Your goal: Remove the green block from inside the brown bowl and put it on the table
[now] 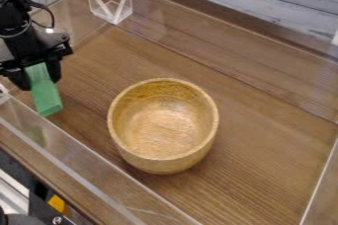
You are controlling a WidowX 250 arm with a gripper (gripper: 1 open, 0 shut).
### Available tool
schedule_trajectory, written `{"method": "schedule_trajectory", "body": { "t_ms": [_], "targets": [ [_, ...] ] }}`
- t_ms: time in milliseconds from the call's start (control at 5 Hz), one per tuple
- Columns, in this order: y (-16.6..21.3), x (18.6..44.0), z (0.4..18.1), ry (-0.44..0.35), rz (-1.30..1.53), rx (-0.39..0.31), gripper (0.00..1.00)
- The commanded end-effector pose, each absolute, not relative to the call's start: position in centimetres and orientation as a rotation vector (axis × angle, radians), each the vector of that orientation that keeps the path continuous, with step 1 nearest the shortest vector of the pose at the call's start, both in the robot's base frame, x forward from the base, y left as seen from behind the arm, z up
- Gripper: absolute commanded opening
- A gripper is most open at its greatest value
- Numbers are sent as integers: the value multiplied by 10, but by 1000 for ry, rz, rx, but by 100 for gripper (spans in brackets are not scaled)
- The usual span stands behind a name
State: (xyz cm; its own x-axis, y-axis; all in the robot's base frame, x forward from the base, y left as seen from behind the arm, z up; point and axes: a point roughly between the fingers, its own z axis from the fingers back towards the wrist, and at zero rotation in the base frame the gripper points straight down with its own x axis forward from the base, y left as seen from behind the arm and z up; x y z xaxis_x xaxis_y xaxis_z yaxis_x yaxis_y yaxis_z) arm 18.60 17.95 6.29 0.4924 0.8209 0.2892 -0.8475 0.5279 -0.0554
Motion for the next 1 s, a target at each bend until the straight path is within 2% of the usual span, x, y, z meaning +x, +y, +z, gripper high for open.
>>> {"method": "schedule_trajectory", "body": {
  "t_ms": [0, 800],
  "targets": [
    [180, 188, 74, -330, 1006, 123, 0],
    [172, 186, 72, -302, 999, 163, 0]
  ]
}}
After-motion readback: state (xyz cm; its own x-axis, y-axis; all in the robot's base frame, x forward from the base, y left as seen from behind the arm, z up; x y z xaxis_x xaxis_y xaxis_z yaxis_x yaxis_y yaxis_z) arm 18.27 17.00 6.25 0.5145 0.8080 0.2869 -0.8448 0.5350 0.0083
